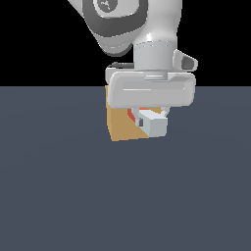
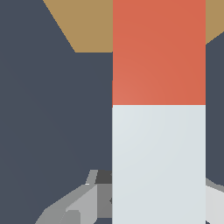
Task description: Insert the peg into the horizontal hole in a box.
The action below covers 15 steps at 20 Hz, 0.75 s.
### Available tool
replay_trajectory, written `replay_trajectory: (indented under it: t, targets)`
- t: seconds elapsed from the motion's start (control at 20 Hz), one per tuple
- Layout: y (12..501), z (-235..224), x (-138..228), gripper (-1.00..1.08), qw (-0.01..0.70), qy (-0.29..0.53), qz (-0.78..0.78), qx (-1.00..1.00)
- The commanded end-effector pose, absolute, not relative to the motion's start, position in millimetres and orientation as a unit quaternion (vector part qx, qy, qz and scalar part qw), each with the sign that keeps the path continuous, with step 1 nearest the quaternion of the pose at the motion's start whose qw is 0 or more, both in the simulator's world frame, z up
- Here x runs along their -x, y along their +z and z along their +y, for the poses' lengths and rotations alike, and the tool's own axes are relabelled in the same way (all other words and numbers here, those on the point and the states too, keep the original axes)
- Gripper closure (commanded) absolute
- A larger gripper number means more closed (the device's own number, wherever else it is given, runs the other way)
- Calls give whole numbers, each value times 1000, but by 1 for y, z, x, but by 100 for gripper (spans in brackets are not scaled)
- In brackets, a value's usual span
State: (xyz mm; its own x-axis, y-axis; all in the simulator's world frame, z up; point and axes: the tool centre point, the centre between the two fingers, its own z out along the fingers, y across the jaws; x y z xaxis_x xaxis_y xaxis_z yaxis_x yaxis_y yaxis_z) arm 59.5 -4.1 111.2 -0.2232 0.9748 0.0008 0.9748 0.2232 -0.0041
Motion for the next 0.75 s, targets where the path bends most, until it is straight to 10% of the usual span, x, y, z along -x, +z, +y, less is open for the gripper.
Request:
replay_trajectory:
  t: [0.0,0.7]
  targets:
    - [113,11,-57,108,0,0,-783,622]
    - [115,86,-41,108,-1,-1,-783,622]
